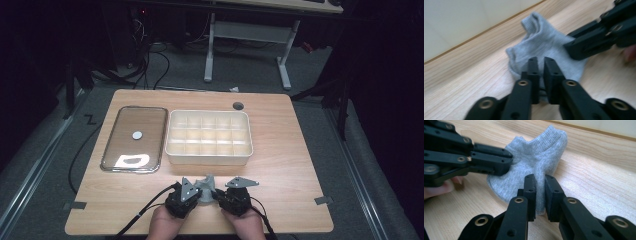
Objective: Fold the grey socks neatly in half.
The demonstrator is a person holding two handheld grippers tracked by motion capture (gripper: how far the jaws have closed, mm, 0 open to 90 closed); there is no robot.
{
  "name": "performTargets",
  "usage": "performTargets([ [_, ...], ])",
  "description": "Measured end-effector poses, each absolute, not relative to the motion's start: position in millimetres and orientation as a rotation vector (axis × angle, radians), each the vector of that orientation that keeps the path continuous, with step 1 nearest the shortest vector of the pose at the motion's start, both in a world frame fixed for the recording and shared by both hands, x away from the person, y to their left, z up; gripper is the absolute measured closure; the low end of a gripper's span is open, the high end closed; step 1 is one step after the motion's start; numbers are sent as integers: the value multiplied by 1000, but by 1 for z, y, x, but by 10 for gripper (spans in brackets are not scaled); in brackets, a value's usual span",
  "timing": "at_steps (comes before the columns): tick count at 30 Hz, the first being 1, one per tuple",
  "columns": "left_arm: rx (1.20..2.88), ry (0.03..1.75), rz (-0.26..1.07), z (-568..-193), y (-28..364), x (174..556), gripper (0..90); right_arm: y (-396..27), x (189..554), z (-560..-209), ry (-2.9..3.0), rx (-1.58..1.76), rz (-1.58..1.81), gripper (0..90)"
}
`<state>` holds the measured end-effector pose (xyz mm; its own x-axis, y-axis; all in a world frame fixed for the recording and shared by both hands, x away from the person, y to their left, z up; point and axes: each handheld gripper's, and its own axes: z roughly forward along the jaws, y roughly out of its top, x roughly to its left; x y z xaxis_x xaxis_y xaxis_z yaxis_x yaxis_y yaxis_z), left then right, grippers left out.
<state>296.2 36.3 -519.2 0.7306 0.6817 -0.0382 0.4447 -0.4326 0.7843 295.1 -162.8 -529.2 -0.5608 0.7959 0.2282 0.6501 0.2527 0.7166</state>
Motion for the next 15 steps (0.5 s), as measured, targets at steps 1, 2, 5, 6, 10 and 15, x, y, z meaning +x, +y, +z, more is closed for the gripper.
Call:
performTargets([
  [1,2085,850,348,-517,34,295,828,-162,295,-529,2334,1368,1197,816],
  [2,2085,867,340,-517,27,295,838,-162,295,-529,2333,1366,1196,816],
  [5,2090,902,369,-520,25,295,855,-162,294,-529,2329,1362,1193,817],
  [6,2077,949,393,-524,29,295,863,-162,293,-529,2330,1358,1188,818],
  [10,2047,983,375,-528,31,296,873,-162,292,-529,2334,1345,1193,820],
  [15,2045,991,353,-528,29,299,870,-163,291,-528,2328,1336,1190,821],
])
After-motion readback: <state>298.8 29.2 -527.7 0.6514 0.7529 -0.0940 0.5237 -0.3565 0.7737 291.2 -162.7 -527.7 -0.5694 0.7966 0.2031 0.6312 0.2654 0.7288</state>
